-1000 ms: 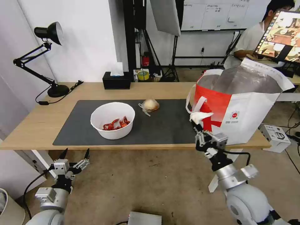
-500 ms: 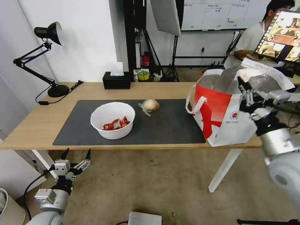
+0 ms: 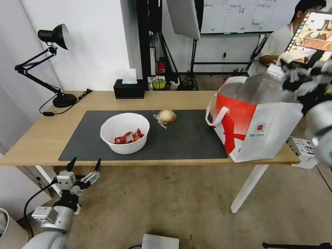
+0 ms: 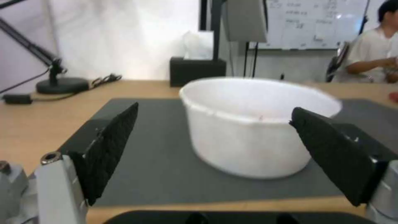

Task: Pick up the trash from the table and place it into the takeout bag.

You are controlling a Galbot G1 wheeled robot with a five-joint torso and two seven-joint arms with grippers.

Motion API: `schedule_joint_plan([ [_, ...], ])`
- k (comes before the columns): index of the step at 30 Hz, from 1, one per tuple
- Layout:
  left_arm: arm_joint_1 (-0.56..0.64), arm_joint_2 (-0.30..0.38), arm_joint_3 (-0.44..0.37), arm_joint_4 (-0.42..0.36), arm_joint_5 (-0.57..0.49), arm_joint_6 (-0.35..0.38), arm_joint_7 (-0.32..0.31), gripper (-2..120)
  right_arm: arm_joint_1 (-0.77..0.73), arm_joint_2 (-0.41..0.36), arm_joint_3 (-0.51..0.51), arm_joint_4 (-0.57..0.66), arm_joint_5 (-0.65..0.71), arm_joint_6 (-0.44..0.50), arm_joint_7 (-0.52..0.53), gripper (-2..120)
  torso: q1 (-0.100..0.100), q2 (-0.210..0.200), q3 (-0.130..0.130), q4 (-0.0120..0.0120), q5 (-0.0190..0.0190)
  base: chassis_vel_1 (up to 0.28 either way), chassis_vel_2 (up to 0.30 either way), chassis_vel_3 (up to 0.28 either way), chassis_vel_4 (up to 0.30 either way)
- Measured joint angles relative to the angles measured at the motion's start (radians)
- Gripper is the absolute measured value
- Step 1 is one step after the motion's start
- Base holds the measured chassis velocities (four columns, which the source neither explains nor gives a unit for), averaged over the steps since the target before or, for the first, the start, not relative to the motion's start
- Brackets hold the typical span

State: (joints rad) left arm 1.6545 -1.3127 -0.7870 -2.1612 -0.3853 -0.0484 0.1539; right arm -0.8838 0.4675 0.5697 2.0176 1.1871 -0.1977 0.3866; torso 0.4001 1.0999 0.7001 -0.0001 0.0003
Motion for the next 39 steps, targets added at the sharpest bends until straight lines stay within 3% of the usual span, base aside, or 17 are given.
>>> schedule_joint_plan([
  [9,0.003,-0.018,0.021,-0.053,0.014,0.023,0.013,100,0.068,-0.009,-0.058,-0.088,0.081,-0.100,0.060,0,0.000,0.000,0.000,0.0000,-0.0002,0.000,0.000,0.000,0.000],
  [31,0.021,-0.052,0.044,-0.078,0.048,0.027,0.022,100,0.318,0.089,-0.322,-0.188,0.233,-0.226,0.231,0,0.000,0.000,0.000,0.0002,-0.0004,0.000,0.000,0.000,0.000],
  [39,0.023,-0.054,0.040,-0.080,0.047,0.026,0.022,100,0.321,0.086,-0.322,-0.173,0.285,-0.272,0.283,30,0.000,0.000,0.000,0.0002,-0.0003,0.000,0.000,0.000,0.000],
])
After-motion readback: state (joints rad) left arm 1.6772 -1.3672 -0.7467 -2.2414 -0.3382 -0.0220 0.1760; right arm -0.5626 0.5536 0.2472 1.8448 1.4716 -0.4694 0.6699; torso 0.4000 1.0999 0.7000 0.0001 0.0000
